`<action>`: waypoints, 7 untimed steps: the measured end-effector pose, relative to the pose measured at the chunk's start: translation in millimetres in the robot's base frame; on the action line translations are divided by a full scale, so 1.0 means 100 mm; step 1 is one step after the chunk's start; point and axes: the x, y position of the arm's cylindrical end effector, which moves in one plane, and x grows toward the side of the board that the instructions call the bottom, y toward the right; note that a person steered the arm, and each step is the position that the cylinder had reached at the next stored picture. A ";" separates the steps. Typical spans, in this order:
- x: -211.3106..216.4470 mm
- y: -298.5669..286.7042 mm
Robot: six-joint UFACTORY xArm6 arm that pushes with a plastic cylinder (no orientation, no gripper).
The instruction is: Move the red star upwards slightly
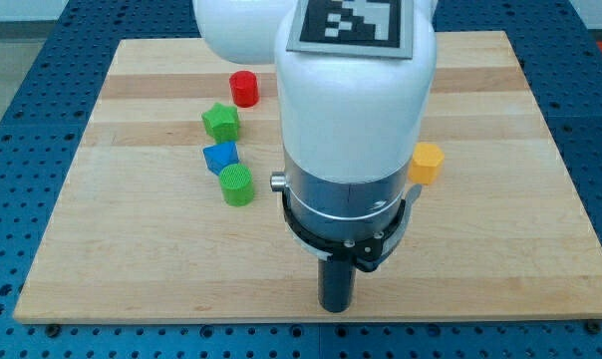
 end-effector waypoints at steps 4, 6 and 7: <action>-0.66 -0.13; -1.13 -0.14; -1.42 -0.14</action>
